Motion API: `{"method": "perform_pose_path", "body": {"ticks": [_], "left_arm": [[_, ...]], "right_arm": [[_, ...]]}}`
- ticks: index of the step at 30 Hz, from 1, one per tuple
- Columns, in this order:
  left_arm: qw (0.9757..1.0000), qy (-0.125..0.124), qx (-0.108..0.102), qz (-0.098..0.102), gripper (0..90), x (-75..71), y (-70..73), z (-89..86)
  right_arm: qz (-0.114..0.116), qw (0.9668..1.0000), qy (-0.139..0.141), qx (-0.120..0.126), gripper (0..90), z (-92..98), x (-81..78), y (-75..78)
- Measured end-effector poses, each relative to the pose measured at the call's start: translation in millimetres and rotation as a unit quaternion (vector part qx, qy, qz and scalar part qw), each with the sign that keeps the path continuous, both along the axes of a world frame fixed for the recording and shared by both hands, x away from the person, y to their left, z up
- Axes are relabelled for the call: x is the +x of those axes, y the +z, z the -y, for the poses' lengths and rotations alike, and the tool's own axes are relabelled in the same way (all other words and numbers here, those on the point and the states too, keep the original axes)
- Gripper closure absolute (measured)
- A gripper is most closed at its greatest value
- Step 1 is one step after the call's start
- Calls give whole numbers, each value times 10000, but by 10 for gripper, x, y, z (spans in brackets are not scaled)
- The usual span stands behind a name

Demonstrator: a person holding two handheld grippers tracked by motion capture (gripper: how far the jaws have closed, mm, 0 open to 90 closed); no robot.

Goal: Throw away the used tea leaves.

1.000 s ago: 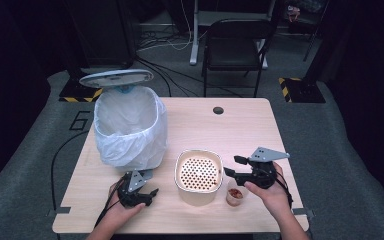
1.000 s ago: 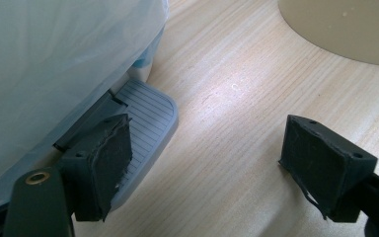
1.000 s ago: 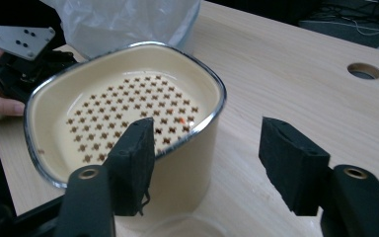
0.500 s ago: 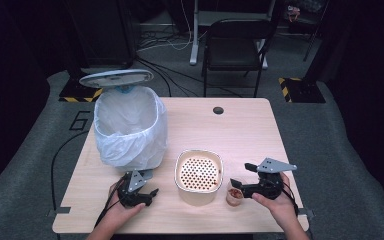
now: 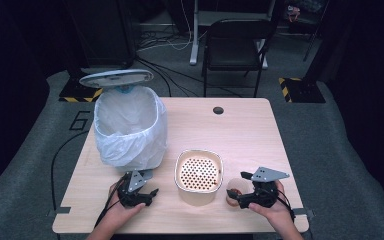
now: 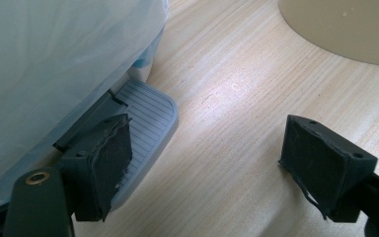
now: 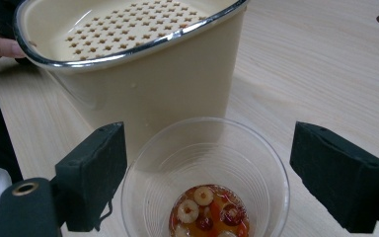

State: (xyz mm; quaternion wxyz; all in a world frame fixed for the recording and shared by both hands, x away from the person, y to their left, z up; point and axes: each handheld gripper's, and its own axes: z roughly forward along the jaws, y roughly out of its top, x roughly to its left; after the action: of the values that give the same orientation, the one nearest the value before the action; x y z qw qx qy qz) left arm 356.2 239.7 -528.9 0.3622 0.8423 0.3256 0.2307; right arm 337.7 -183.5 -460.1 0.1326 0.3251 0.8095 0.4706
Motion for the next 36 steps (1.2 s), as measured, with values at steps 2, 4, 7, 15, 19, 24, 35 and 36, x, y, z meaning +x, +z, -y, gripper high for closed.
{"method": "perform_pose_path", "body": {"ticks": [2, 4, 7, 15, 19, 24, 35, 36], "left_arm": [[10000, -2, 2, -2, 194, 0, 0, 0], [10000, -1, 1, 0, 194, 0, 0, 0], [10000, 0, 0, -1, 193, 0, 0, 0], [10000, -4, 4, -1, 193, 0, 0, -1], [10000, -4, 4, -1, 194, 0, 1, -1], [10000, 0, 2, -2, 194, 0, 0, 0], [10000, -3, 4, -1, 193, 0, 1, 0], [10000, -1, 1, -1, 193, 0, 0, 0]], "right_arm": [[-7, 10000, 33, -17, 139, 3, -9, -16], [21, 10000, 34, -27, 140, 9, -14, -43], [-19, 10000, 30, -68, 141, 16, -19, -97], [-89, 9996, 125, -241, 156, -14, -15, -210], [-87, 9994, 150, -306, 178, -30, -14, -244], [-77, 9989, 206, -419, 198, -35, -10, -273], [-29, 9982, 323, -507, 300, -33, -2, -286], [-14, 9981, 327, -529, 305, -34, -3, -281]]}}
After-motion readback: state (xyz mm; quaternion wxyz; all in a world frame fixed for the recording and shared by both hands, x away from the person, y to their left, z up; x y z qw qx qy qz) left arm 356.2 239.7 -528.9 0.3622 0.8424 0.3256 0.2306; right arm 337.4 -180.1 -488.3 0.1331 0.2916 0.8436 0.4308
